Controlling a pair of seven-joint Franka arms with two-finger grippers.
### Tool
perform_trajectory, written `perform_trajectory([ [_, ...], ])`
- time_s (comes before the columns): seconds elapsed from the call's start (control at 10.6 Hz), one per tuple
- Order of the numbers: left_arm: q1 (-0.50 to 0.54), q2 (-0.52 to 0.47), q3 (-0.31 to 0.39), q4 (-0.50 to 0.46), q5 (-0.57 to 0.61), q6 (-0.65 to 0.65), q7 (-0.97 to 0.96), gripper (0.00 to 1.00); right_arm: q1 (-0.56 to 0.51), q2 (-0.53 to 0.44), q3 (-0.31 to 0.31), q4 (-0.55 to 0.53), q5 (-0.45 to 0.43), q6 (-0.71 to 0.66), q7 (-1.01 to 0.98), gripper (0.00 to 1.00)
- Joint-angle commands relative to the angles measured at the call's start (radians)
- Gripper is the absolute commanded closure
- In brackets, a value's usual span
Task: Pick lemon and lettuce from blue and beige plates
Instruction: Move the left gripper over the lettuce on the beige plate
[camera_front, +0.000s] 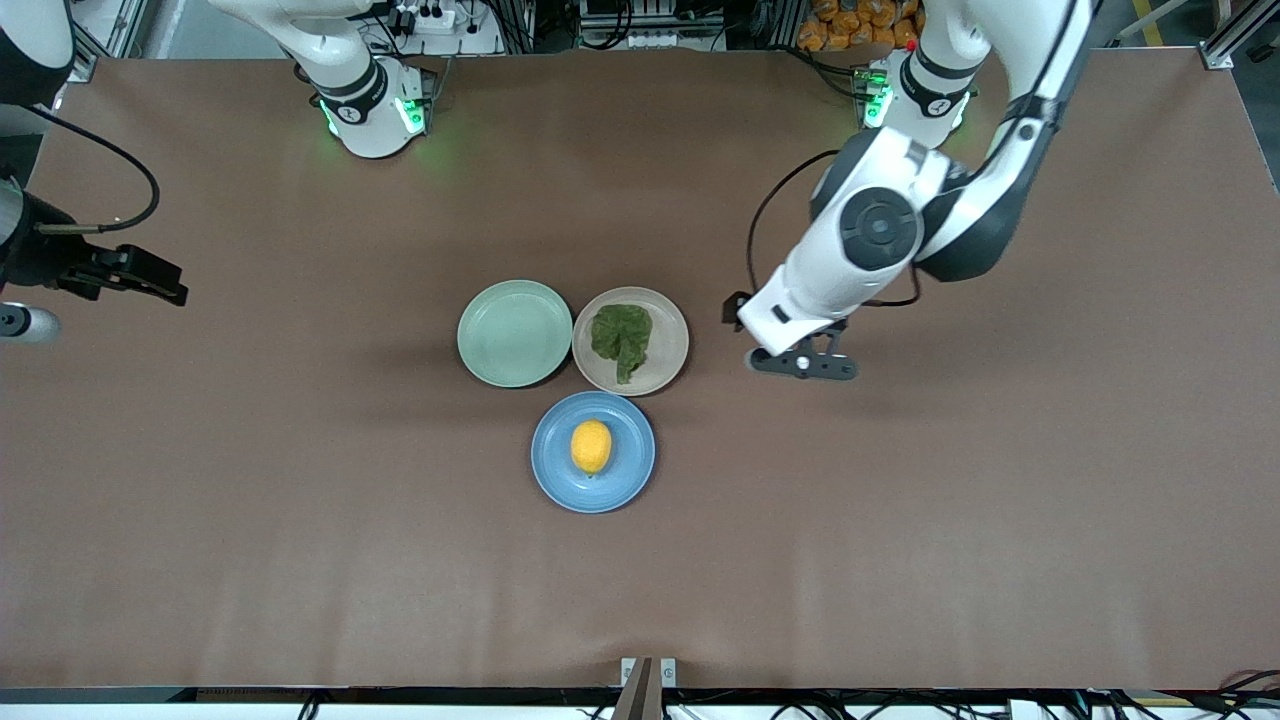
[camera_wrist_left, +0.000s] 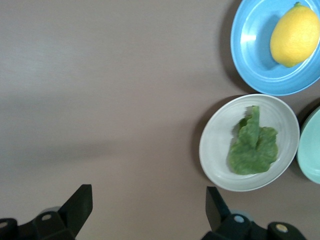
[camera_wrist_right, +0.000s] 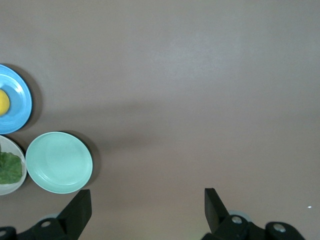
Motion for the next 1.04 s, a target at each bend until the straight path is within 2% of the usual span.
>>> perform_trajectory([
  [0.0, -0.059, 0.103, 0.014, 0.084, -0.007, 0.043, -0.103, 0.0, 0.013, 0.027, 0.026, 0.001, 0.021, 0.03, 0.093, 0.0],
  [0.09, -0.082, 0.143, 0.016, 0.106, 0.005, 0.081, -0.16, 0.0, 0.017, 0.042, 0.047, 0.001, 0.021, 0.043, 0.148, 0.0],
  [0.28, -0.133, 0.212, 0.016, 0.141, 0.07, 0.111, -0.269, 0.0, 0.058, 0.083, 0.05, 0.001, 0.021, 0.08, 0.221, 0.0],
  [0.66, -0.225, 0.292, 0.019, 0.143, 0.101, 0.172, -0.392, 0.0, 0.098, 0.171, 0.11, 0.002, 0.022, 0.18, 0.382, 0.0],
  [0.95, -0.285, 0.358, 0.025, 0.143, 0.149, 0.274, -0.484, 0.0, 0.127, 0.248, 0.148, 0.002, 0.022, 0.299, 0.512, 0.0],
])
